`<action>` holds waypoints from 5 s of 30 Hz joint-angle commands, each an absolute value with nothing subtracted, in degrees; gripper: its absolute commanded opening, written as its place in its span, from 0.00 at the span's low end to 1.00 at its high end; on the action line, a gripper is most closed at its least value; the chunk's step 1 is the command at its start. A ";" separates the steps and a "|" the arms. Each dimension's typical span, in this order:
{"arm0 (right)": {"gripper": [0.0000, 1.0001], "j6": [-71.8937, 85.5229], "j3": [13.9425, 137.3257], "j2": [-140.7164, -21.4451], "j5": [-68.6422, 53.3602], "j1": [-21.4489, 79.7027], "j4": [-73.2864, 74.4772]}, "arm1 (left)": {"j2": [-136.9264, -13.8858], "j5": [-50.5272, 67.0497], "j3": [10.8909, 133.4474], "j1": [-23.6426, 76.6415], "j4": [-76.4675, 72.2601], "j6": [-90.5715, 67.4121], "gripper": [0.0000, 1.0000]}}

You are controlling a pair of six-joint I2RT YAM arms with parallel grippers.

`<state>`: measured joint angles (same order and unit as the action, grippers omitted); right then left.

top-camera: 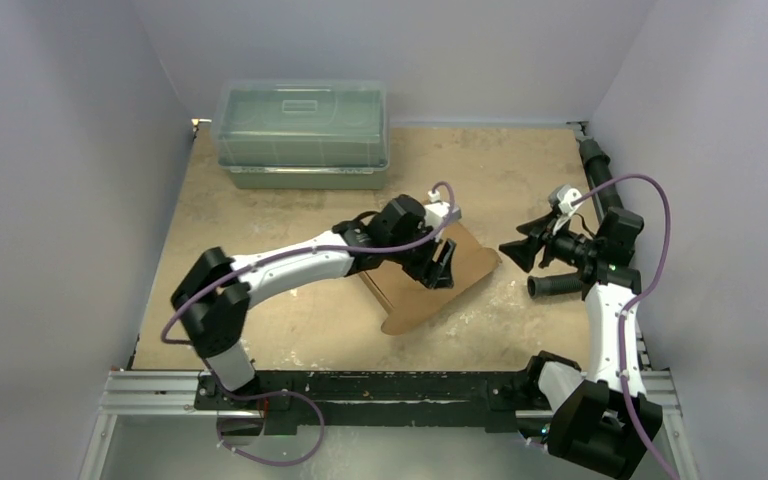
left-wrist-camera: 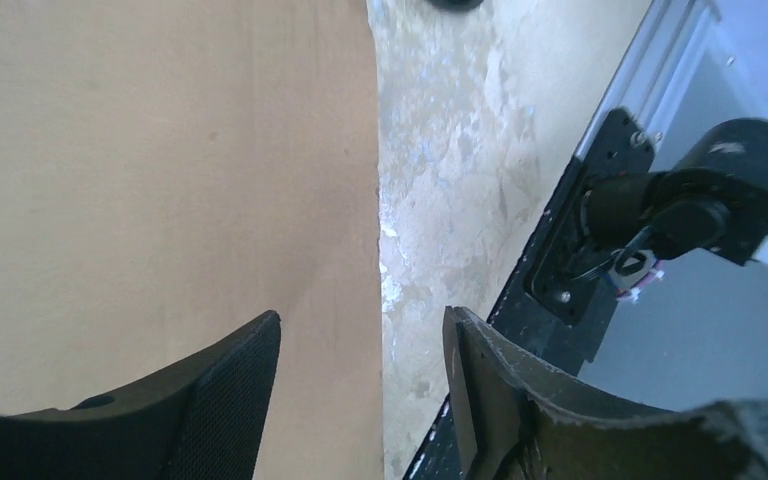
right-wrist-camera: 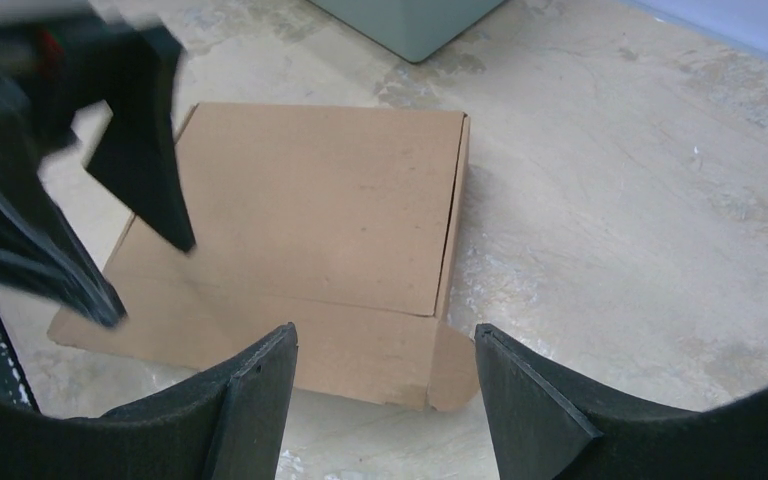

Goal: Fold the paper box

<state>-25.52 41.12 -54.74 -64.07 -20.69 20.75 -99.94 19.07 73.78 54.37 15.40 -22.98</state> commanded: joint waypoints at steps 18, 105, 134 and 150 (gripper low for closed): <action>0.99 -112.73 41.34 -61.86 -65.11 -3.28 61.21 | -61.78 8.82 30.95 31.55 -7.61 -39.52 0.89; 0.65 6.80 35.30 -91.02 -66.67 -15.13 12.14 | -84.31 4.97 24.09 40.09 -34.80 -52.06 0.51; 0.39 -5.06 42.17 -99.40 -65.74 -16.75 24.10 | -71.81 4.71 22.13 40.92 -26.79 -49.63 0.86; 0.55 -13.59 44.80 -98.84 -68.65 -19.07 33.99 | -71.84 8.36 19.32 39.95 -31.07 -53.20 0.90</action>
<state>-8.82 42.94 -99.70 -67.48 -17.80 29.71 -72.42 7.03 20.43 40.51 -27.77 -51.92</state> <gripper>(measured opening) 0.552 0.897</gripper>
